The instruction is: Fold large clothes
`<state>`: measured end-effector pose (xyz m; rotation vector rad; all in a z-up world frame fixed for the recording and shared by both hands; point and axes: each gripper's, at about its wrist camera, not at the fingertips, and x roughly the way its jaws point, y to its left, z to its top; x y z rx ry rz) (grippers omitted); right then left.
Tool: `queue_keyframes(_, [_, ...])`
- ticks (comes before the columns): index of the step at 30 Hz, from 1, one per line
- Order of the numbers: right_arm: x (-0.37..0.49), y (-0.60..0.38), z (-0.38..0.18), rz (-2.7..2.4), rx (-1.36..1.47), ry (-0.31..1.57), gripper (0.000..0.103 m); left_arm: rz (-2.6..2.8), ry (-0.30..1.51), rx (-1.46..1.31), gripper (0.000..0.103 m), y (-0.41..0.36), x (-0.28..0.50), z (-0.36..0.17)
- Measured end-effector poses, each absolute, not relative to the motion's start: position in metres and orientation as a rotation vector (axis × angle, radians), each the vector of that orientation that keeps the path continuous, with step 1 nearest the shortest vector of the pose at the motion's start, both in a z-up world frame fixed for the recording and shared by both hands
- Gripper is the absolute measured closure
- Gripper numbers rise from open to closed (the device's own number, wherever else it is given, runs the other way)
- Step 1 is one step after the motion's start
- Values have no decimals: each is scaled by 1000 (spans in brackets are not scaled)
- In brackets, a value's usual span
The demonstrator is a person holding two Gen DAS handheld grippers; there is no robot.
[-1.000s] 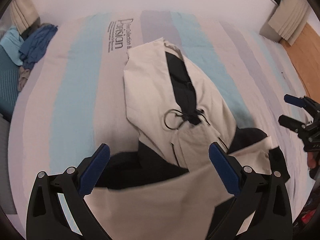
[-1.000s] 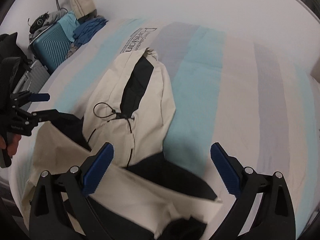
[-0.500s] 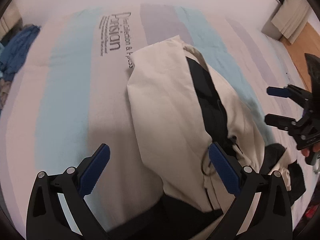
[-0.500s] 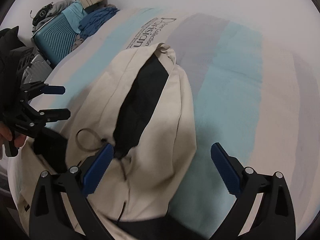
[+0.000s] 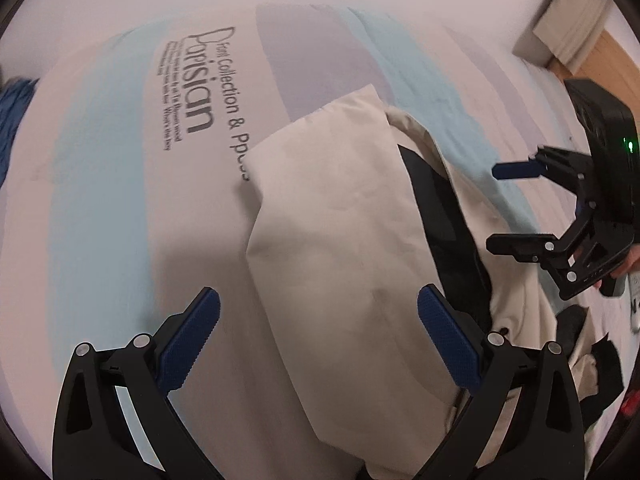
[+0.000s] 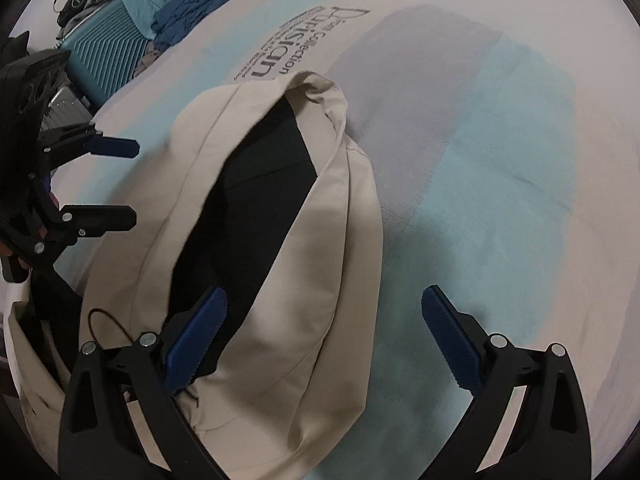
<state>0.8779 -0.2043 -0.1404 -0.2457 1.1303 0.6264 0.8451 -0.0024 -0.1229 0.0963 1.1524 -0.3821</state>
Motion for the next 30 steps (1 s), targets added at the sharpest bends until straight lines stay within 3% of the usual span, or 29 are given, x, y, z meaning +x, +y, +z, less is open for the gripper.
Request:
queue_keyframes(10, [909, -201, -151, 657, -186, 1169, 10, -420, 1177, 33, 6, 1, 871, -139])
queue_keyframes(16, [926, -190, -157, 695, -203, 1190, 21, -452, 1201, -38, 6, 10, 880, -147])
queue_keyframes(24, [938, -190, -174, 715, -176, 1225, 26, -480, 1229, -74, 6, 13, 892, -164])
queue_keyframes(26, [940, -190, -175, 728, -157, 1228, 36, -485, 1211, -114, 11, 16, 895, -164])
queue_keyframes(28, [941, -192, -174, 734, -137, 1233, 42, -494, 1204, -130, 26, 21, 893, -160])
queue_keyframes(29, [941, -193, -174, 733, -134, 1236, 45, -517, 1212, -148, 38, 23, 895, -160])
queue_keyframes(30, [941, -193, -173, 732, -130, 1240, 47, -520, 1217, -150, 40, 22, 896, -160])
